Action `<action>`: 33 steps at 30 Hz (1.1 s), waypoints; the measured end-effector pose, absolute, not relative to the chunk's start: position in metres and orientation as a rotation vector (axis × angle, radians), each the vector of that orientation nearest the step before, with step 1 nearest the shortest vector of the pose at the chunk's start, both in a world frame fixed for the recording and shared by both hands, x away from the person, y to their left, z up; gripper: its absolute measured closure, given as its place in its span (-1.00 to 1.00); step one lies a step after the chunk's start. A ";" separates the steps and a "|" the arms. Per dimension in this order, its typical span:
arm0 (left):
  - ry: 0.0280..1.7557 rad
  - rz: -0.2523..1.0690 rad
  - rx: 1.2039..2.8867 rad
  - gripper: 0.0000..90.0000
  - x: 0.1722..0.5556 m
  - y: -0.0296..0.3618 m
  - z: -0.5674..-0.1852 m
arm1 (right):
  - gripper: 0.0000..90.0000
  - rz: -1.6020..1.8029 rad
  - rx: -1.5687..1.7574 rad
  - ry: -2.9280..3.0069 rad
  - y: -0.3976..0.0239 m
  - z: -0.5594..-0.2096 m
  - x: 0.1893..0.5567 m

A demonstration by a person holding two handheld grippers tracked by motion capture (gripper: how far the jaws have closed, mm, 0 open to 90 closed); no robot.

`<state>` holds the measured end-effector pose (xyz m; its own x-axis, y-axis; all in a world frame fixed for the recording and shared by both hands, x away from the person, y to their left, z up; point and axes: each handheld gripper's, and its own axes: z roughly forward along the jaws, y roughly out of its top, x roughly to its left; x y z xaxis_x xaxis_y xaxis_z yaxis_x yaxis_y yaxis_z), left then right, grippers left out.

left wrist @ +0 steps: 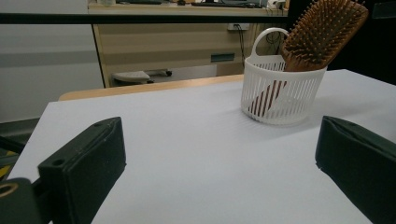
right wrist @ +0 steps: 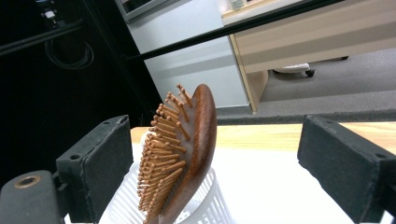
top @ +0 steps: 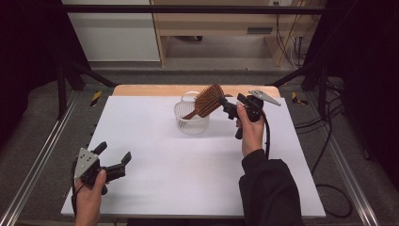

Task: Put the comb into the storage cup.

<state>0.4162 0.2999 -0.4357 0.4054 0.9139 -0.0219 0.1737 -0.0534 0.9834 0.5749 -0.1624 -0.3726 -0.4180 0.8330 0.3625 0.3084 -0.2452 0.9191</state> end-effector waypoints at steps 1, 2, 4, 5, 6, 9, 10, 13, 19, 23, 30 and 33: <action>1.011 0.812 1.521 -0.96 0.416 0.300 -0.436 | -0.77 1.704 1.374 1.597 -0.165 -0.372 0.574; 1.013 0.812 1.521 -0.96 0.416 0.300 -0.436 | -0.77 1.705 1.371 1.595 -0.166 -0.371 0.573; 1.012 0.813 1.519 -0.96 0.416 0.301 -0.436 | -0.77 1.699 1.366 1.594 -0.170 -0.369 0.572; 1.013 0.814 1.517 -0.96 0.416 0.301 -0.436 | -0.77 1.698 1.363 1.593 -0.171 -0.369 0.571; 1.013 0.814 1.518 -0.96 0.416 0.301 -0.436 | -0.76 1.700 1.362 1.591 -0.173 -0.368 0.571; 1.014 0.816 1.516 -0.96 0.416 0.302 -0.436 | -0.76 1.691 1.353 1.595 -0.176 -0.367 0.569; 1.014 0.816 1.514 -0.96 0.416 0.302 -0.436 | -0.76 1.690 1.351 1.595 -0.176 -0.367 0.569; 1.017 0.816 1.511 -0.96 0.416 0.303 -0.436 | -0.75 1.684 1.339 1.600 -0.179 -0.365 0.567; 1.015 0.821 1.511 -0.96 0.416 0.304 -0.436 | -0.75 1.673 1.319 1.614 -0.183 -0.364 0.564; 1.015 0.822 1.510 -0.96 0.416 0.304 -0.435 | -0.75 1.672 1.300 1.633 -0.184 -0.362 0.562; 1.019 0.824 1.504 -0.96 0.416 0.306 -0.435 | -0.82 1.640 1.263 1.643 -0.183 -0.361 0.559; 1.019 0.826 1.502 -0.96 0.416 0.307 -0.435 | -0.86 1.620 1.233 1.627 -0.184 -0.358 0.557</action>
<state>0.4157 0.3065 -0.4349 0.3897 0.9206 -0.0259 0.1656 -0.0423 0.9853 0.5566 -0.1843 -0.3583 -0.4436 0.8666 0.2284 0.2319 -0.1352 0.9633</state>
